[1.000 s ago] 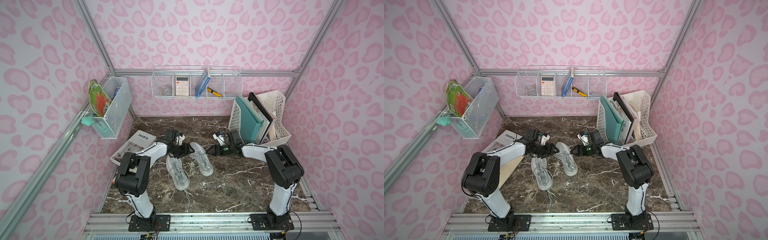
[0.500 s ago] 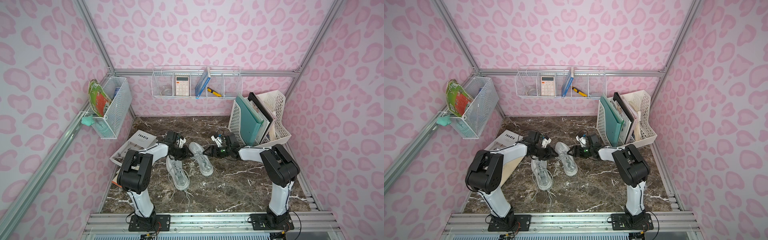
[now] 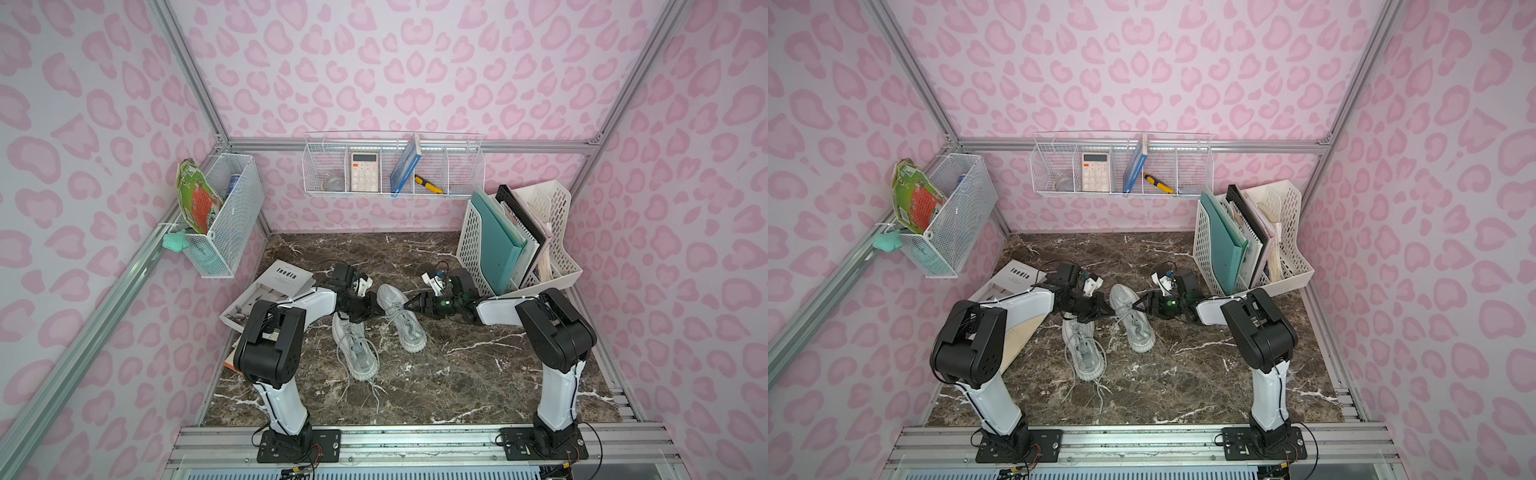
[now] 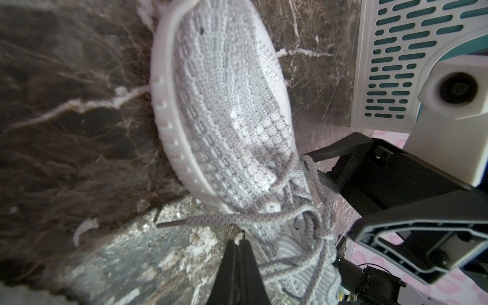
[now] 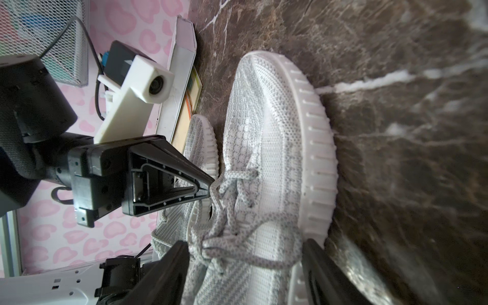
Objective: Tie the shoes
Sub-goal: Tie the shoelace on the shoe.
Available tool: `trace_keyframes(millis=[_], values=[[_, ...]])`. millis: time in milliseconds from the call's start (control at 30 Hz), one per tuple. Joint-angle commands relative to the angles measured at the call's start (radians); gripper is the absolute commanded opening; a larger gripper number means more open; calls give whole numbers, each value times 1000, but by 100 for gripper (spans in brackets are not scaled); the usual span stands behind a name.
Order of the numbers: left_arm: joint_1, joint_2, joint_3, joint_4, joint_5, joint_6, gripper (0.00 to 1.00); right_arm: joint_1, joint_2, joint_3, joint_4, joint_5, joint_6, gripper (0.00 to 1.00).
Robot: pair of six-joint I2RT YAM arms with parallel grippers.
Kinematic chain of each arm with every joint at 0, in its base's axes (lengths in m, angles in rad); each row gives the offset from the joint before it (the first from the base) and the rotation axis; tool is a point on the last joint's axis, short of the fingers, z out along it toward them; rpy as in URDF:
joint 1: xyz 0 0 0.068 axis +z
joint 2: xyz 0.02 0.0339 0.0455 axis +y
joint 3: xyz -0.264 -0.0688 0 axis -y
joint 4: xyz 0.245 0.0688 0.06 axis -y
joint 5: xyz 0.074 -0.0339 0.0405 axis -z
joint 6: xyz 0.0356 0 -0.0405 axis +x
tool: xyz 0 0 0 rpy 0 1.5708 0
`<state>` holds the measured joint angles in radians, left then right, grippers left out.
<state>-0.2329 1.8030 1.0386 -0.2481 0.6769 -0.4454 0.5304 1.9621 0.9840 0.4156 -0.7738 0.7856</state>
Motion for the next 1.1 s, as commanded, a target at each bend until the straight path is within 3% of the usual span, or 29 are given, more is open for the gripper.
trace_keyframes(millis=[0, 233, 367, 733, 1067], values=[[1, -9, -3, 6, 16, 5, 1, -5, 3, -14, 40, 2, 33, 74], [1, -11, -3, 4, 14, 8, 0, -4, 28, -7, 79, -24, 58, 75], [0, -11, -5, 1, 14, 10, 0, -2, 32, -5, 102, -39, 63, 68], [1, -14, -4, -2, 12, 11, 0, -20, 0, -15, 117, -42, 61, 30], [1, -30, -9, -18, 4, 17, 0, -29, -9, 1, 50, -5, 1, 7]])
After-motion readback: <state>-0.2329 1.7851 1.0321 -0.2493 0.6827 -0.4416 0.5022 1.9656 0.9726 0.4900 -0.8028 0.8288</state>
